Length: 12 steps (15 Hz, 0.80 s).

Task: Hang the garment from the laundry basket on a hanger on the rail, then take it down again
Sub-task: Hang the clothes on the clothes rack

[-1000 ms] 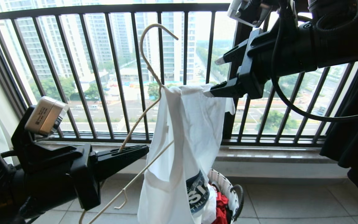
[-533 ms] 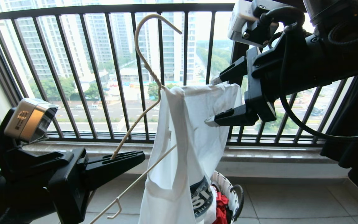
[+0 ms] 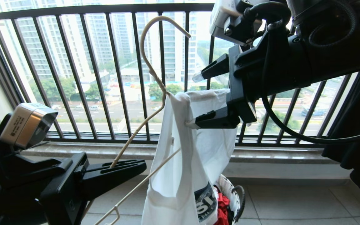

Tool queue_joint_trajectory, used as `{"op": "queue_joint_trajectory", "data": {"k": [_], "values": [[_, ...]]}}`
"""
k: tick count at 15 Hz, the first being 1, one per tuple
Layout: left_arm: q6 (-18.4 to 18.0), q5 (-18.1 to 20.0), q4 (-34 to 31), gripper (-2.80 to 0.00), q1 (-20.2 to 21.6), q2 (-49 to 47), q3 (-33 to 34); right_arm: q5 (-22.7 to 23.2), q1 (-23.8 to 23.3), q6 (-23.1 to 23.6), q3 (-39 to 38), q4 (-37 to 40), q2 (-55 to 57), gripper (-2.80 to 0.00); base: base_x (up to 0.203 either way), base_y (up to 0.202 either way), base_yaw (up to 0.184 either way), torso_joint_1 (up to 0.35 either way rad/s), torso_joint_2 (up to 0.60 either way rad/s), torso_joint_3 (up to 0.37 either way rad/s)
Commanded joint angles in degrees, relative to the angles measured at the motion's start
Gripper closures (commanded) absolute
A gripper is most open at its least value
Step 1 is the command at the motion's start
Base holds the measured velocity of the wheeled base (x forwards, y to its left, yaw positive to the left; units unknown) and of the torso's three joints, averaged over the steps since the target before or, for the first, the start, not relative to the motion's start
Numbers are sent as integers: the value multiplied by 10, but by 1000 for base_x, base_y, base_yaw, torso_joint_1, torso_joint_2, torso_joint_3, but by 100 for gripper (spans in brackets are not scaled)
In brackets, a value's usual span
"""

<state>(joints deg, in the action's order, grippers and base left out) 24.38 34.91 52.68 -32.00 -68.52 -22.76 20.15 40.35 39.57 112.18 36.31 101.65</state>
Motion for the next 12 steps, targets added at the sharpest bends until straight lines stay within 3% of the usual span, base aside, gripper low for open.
{"op": "queue_joint_trajectory", "data": {"k": [1, 6, 8, 11, 12], "values": [[1, 2, 3, 0, 0, 1, 0, 4, 2, 2, 0, 9, 12, -280, 0, 0, 0, 0, 0, 0], [1, 5, 3, 0, -1, 15, 0, 7, 10, 10, 0, 18, 27, -280, 0, 0, 0, 0, 0, 0], [1, 31, 3, 0, -1, 22, 2, 9, 13, 13, 0, 21, 29, -280, 0, 0, 0, 0, 0, 0], [1, 35, 4, 0, -1, 23, 4, 9, 25, 13, 0, 19, 29, -280, 0, 0, 0, 0, 0, 0], [1, 35, 5, 0, -1, 23, 4, 9, 28, 13, 1, 19, 27, 0, 0, 0, 0, 0, 0, 0]]}}
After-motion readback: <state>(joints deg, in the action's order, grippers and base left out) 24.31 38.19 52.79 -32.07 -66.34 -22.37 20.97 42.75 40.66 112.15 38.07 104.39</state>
